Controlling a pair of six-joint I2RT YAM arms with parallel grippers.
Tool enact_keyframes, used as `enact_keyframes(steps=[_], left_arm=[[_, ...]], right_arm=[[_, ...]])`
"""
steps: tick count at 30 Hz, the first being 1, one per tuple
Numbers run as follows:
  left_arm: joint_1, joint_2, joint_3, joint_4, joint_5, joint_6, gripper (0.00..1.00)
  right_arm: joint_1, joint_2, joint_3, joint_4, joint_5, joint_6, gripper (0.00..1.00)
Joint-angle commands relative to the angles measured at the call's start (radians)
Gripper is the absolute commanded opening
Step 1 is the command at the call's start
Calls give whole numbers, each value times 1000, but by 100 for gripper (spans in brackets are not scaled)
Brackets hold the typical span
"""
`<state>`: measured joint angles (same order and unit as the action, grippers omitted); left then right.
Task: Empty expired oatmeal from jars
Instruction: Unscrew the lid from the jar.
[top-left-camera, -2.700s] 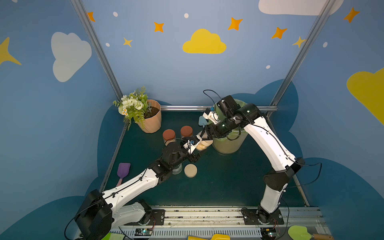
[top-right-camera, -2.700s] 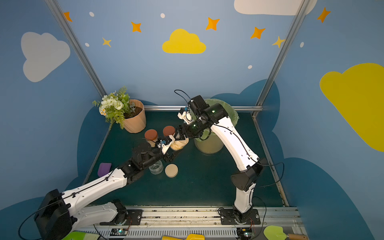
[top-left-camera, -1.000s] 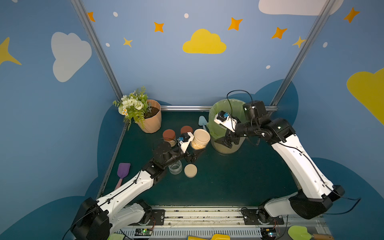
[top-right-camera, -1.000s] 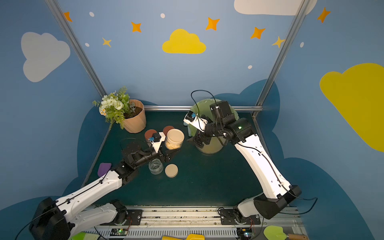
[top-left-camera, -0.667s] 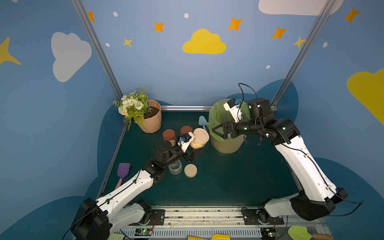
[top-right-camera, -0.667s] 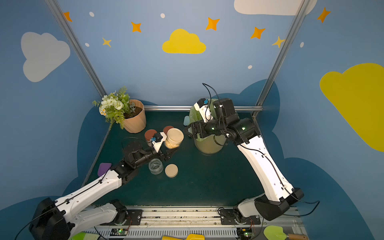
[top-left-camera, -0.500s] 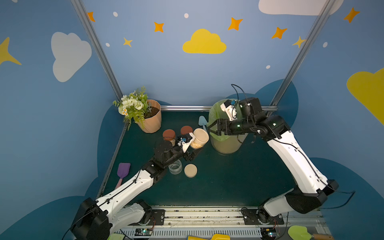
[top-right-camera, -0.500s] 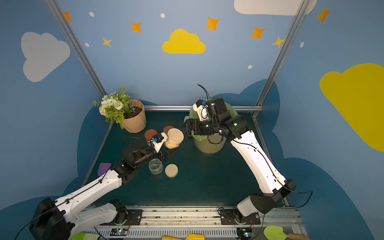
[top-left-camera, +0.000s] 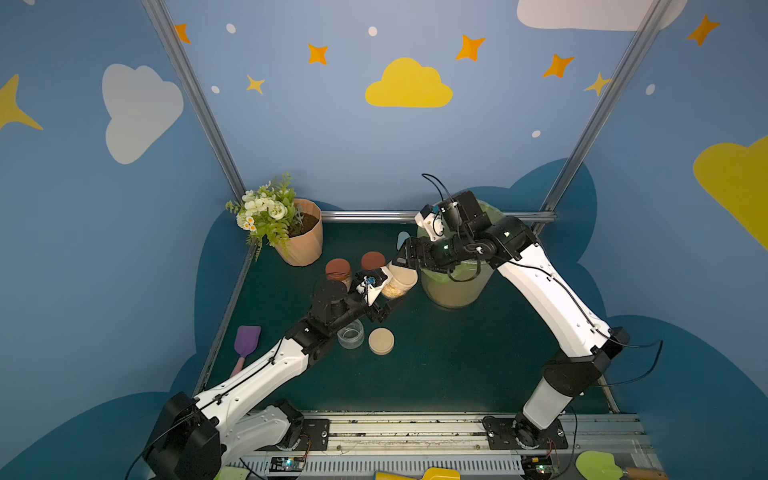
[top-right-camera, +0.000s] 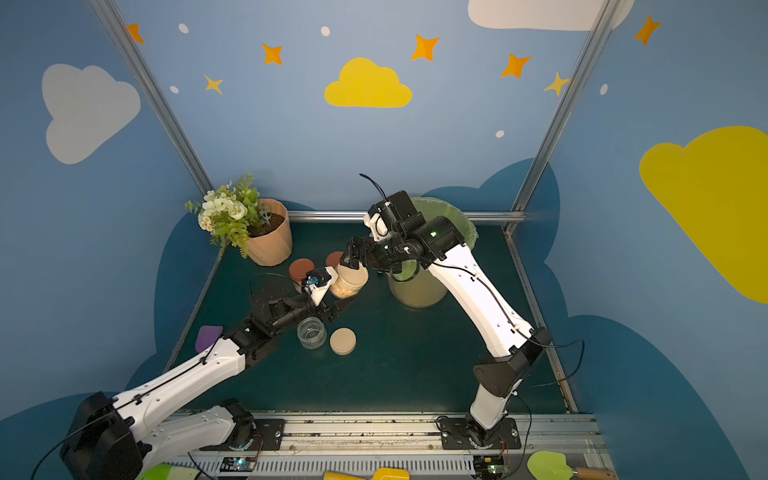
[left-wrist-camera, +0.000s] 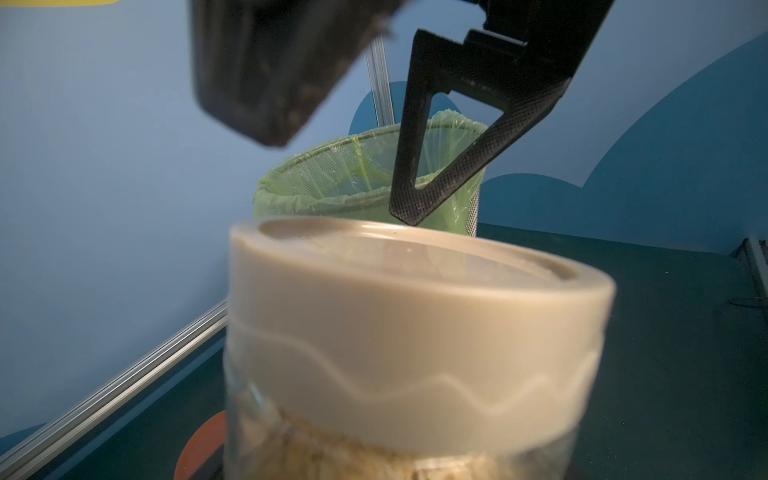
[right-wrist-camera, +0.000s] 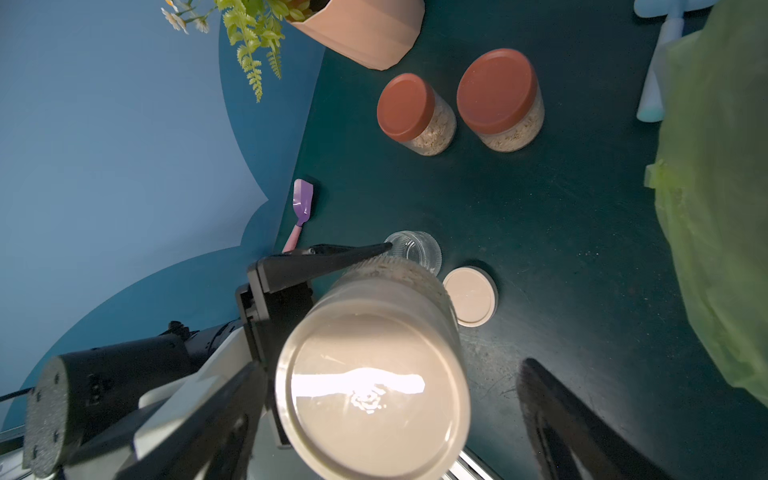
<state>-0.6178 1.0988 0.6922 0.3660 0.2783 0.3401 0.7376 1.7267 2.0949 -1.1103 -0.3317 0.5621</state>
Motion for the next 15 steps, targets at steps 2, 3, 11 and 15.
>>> enact_keyframes(steps=[2, 3, 11, 15], left_arm=[[-2, 1, 58, 58, -6, 14, 3], [-1, 1, 60, 59, -3, 14, 4], [-2, 3, 61, 64, 0, 13, 3], [-2, 4, 60, 63, -3, 14, 3]], right_arm=[[21, 21, 45, -40, -15, -12, 94], [25, 28, 57, -61, -2, -21, 94], [48, 62, 75, -109, 34, -61, 94], [62, 72, 100, -130, 47, -80, 94]])
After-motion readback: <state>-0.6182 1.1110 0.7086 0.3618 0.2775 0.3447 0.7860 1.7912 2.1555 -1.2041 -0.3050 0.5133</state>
